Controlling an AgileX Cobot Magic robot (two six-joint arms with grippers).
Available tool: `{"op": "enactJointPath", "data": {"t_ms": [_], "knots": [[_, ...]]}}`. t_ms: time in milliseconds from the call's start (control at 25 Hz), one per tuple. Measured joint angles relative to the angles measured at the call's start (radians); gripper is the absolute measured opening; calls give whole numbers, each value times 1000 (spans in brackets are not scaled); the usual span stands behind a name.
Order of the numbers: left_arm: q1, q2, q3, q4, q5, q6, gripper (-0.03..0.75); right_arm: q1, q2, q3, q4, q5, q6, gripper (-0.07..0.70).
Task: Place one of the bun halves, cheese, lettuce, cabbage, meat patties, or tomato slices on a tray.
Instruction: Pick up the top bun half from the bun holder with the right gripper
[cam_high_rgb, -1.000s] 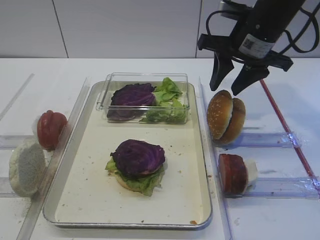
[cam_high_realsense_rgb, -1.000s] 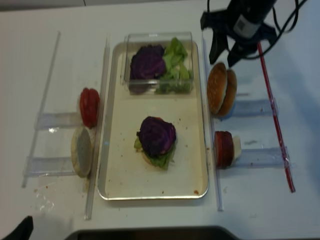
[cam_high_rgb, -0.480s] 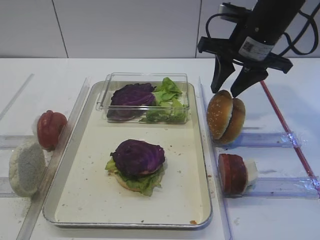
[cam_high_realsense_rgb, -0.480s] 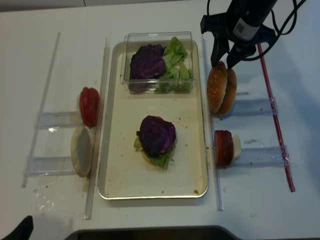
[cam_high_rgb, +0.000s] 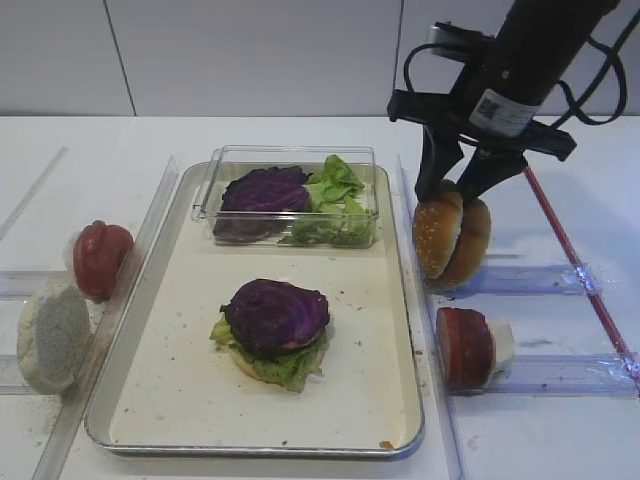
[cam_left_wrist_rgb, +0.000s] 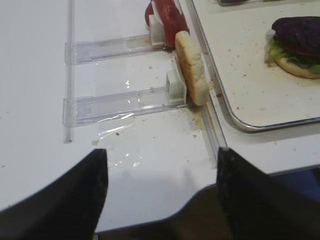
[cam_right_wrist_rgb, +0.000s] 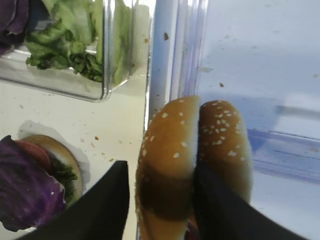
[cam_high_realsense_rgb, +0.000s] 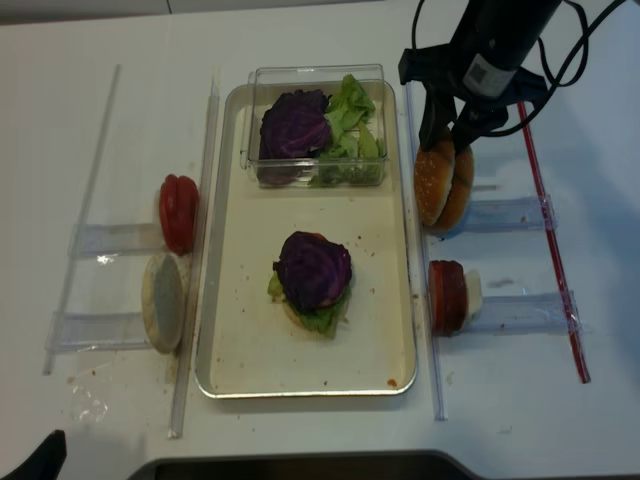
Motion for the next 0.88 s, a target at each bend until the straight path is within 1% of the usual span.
{"op": "enactJointPath", "data": {"t_ms": [160, 400, 600, 880], "knots": [[0, 0, 0, 0, 0, 0, 428, 34, 0, 0, -25, 0, 7, 316], [0, 0, 0, 0, 0, 0, 429, 35, 4, 0, -65, 0, 23, 311], [0, 0, 0, 0, 0, 0, 428, 35, 36, 0, -31, 0, 21, 311], [0, 0, 0, 0, 0, 0, 428, 35, 44, 0, -26, -4, 15, 310]]}}
